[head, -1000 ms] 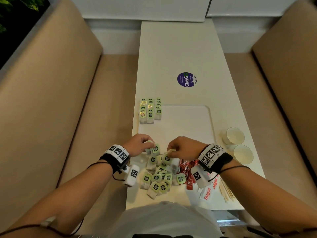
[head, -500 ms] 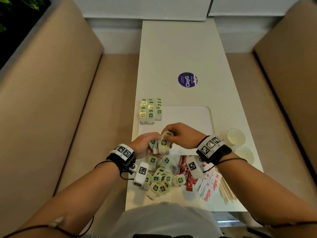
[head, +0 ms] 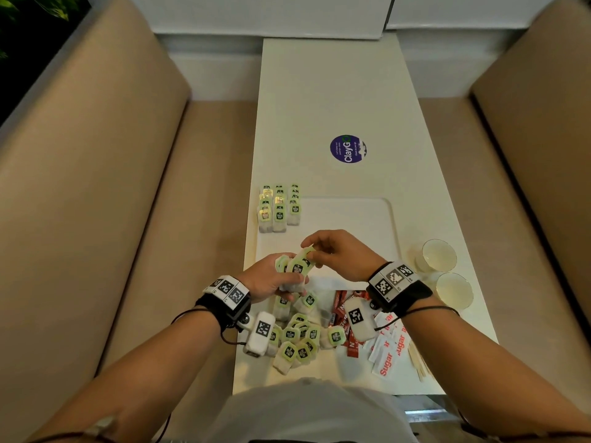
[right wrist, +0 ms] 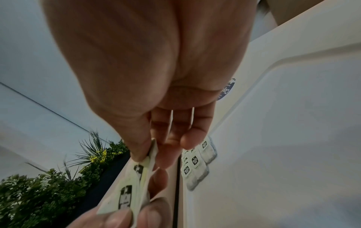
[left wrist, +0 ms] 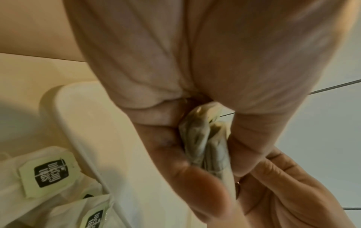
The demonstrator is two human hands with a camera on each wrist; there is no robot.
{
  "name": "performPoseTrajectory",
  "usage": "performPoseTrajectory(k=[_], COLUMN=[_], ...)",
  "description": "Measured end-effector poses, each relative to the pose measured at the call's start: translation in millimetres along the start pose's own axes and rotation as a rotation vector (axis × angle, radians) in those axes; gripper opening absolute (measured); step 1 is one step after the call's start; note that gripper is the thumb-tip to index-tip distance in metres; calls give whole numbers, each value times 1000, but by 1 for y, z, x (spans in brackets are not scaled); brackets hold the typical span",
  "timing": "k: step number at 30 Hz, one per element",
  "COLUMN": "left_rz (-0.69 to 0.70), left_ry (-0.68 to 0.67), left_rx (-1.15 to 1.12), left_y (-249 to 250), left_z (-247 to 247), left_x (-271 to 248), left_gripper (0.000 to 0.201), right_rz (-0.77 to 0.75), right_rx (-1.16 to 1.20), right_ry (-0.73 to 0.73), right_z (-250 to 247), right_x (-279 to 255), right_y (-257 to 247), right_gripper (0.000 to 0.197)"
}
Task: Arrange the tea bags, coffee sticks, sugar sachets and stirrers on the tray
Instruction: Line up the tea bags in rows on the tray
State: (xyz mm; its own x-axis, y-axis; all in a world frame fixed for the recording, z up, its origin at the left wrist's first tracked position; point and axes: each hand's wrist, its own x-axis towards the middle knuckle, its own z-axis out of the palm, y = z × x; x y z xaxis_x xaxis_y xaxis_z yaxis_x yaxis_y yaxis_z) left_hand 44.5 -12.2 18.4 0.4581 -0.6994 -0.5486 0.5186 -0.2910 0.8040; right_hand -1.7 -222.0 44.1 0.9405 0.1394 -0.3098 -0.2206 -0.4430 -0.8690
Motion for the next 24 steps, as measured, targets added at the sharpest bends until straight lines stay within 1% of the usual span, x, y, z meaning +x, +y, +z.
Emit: performPoseTrajectory(k=[1,3,9,12,14,16,18,20,24], left_rz=[2,12,12,8,8,28,72,128,175], left_ry=[-10,-33,-50,-49,-10,74,172,237,250], left_rx=[11,18,69,32,29,46,75,110,175], left_y=[0,2,-2,-5,-6,-7,-7,-5,5], left_z=[0,1,-3,-6,-7,-8,-9,-12,-16], left_x=[-1,-2,-2,-3,-3,-1,4,8,14], left_gripper=[20,18,30,33,32,25,13,7,11], right_rz=[-4,-12,-19,-17,-8,4,12,15,4], right_rx=[8,30,104,120,129,120,111,108,124], right_ry=[4,13,69,125,138,139,136,134,135], right_z=[0,0,-1,-2,-2,-1,1,5,11], right_x=[0,0,1,0,0,1,2,5,11], right_y=[-1,-2,-6,-7,-7,-6,-5,-4,-5], right_gripper=[17,15,12,12,13,13,13,13,12])
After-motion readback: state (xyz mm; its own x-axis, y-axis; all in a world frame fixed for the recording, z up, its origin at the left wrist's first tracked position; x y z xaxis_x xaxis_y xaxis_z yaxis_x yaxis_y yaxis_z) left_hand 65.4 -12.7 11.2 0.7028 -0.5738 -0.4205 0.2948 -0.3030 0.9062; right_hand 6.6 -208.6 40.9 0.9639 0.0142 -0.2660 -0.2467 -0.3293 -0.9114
